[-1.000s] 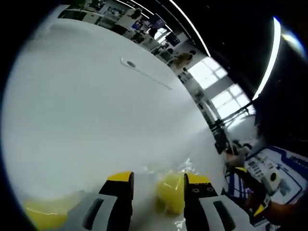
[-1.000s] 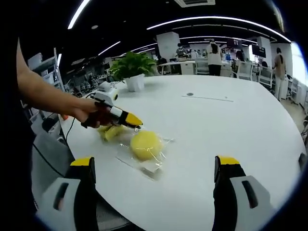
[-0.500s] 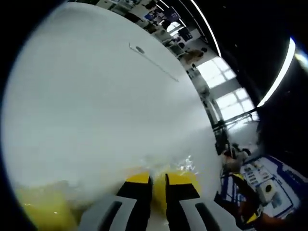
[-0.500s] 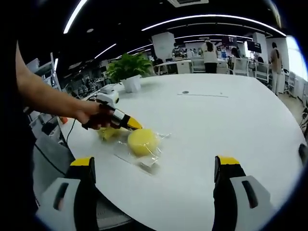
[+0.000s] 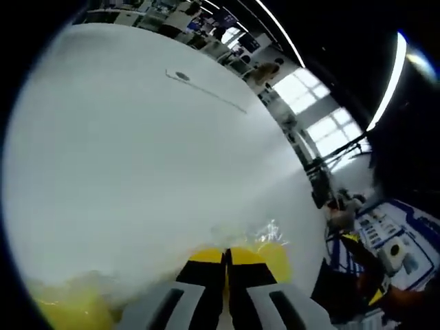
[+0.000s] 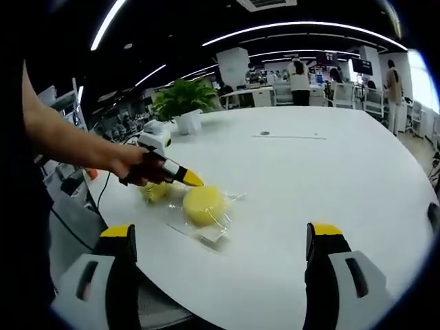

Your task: Compare the silicone blocks by pressing each to a similar depth, holding the contact briefly, and releasing to observe deformation and rebound differences across the visible hardness samples.

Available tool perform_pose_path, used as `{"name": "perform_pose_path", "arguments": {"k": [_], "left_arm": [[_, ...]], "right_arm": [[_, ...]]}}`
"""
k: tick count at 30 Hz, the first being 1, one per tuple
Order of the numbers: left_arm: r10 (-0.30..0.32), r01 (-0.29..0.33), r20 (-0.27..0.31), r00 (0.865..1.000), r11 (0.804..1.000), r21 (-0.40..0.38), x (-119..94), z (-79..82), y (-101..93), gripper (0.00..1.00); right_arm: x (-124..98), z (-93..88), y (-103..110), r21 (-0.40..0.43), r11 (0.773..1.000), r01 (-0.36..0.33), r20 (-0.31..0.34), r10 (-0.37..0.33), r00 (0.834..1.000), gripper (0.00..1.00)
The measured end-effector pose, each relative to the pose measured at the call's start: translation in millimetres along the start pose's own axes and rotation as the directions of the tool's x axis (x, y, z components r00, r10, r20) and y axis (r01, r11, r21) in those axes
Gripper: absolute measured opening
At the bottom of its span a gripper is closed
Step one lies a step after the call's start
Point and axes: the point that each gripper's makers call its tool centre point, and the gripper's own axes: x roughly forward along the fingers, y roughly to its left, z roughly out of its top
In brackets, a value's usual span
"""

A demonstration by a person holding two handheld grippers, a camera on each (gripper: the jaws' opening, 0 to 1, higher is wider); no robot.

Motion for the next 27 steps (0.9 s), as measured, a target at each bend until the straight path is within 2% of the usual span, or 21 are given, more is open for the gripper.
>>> {"name": "perform_pose_path", "arguments": {"k": [1, 2, 4, 8, 9, 11, 13, 19, 21, 24, 27], "left_arm": [[0.013, -0.013, 0.008, 1.000, 0.999, 0.044, -1.0, 0.9, -0.4, 0.00], [0.011, -0.011, 0.011, 1.000, 0.998, 0.055, -1.9, 1.1, -1.9, 0.00], [0.003, -0.004, 0.026, 1.000, 0.999, 0.043, -6.2, 3.0, -6.4, 0.00], [-0.022, 0.018, 0.069, 0.997, 0.998, 0.068, -14.3, 13.1, -16.2, 0.00], [-0.031, 0.019, 0.095, 0.995, 0.992, 0.123, -18.9, 19.0, -21.3, 0.00], [-0.012, -0.018, 0.127, 0.992, 0.972, 0.234, -25.4, 24.3, -22.2, 0.00], [-0.006, -0.020, 0.128, 0.992, 0.979, 0.201, -30.4, 24.2, -23.5, 0.00], [-0.014, -0.023, 0.155, 0.988, 0.973, 0.231, -42.2, 30.5, -31.9, 0.00], [-0.040, 0.004, 0.165, 0.985, 0.977, 0.214, -47.0, 32.7, -40.1, 0.00], [-0.054, 0.000, 0.180, 0.982, 0.958, 0.287, -53.6, 36.0, -54.8, 0.00], [-0.067, 0.010, 0.181, 0.981, 0.955, 0.297, -61.1, 38.0, -59.6, 0.00]], "right_arm": [[0.0, 0.0, -0.2, 0.002, 1.000, 0.000, 0.002, 0.000, 1.000, 0.96], [-0.1, 0.2, -0.4, 0.002, 1.000, 0.001, 0.003, -0.001, 1.000, 0.96], [-0.4, 2.2, 0.3, 0.006, 1.000, 0.000, 0.010, 0.000, 1.000, 0.96], [-0.6, 5.0, -0.8, 0.017, 1.000, -0.002, 0.025, 0.001, 1.000, 0.96], [-0.5, 5.3, -1.0, 0.017, 1.000, -0.002, 0.026, 0.001, 1.000, 0.96], [-0.3, 6.9, -1.5, 0.016, 1.000, -0.002, 0.034, 0.002, 0.999, 0.96], [-0.5, 9.4, 0.4, 0.016, 1.000, -0.008, 0.042, 0.008, 0.999, 0.96], [1.7, 11.2, 6.9, 0.002, 0.999, -0.039, 0.037, 0.039, 0.999, 0.96], [4.4, 13.0, 9.2, -0.005, 0.999, -0.054, 0.035, 0.054, 0.998, 0.96], [8.2, 15.8, 12.8, -0.007, 0.997, -0.074, 0.034, 0.074, 0.997, 0.96], [9.8, 21.3, 16.6, -0.006, 0.996, -0.089, 0.044, 0.090, 0.995, 0.96]]}}
